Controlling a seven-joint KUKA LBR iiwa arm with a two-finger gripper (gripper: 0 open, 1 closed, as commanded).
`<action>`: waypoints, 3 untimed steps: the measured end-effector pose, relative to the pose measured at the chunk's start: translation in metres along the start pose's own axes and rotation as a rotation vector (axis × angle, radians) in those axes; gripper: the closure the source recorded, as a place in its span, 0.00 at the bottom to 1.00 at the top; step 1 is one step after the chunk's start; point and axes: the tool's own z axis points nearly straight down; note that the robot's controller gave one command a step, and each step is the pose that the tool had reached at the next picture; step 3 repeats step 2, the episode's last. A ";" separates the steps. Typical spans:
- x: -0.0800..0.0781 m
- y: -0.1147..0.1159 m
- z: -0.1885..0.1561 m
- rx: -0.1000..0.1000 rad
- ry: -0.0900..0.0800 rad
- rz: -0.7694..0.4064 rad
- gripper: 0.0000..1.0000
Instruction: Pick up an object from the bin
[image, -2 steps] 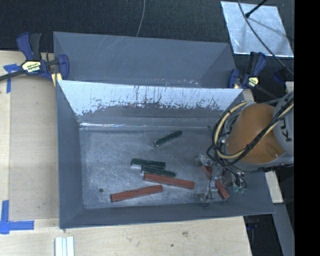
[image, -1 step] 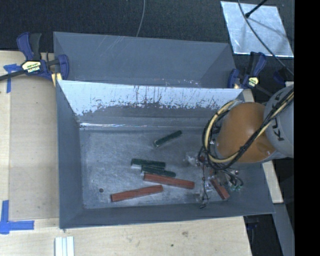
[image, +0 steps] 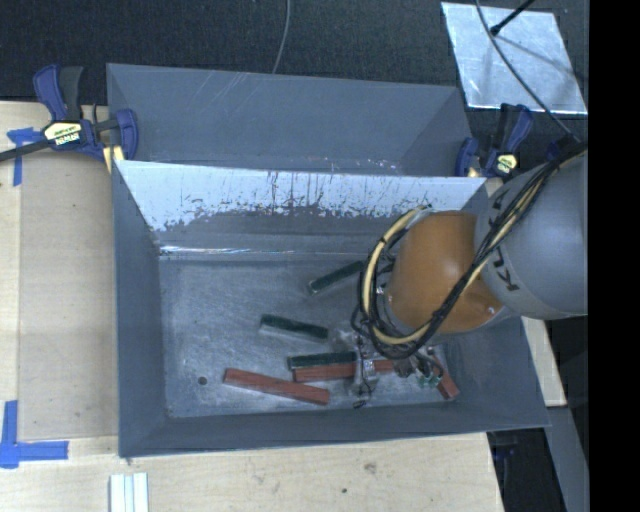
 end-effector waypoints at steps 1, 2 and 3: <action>0.000 0.000 0.000 0.000 0.000 0.000 1.00; -0.018 -0.007 -0.184 0.002 -0.007 -0.025 1.00; -0.018 -0.007 -0.184 0.002 -0.007 -0.025 1.00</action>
Offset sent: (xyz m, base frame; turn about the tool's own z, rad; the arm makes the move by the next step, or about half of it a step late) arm 0.0156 -0.0035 0.1810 -0.0267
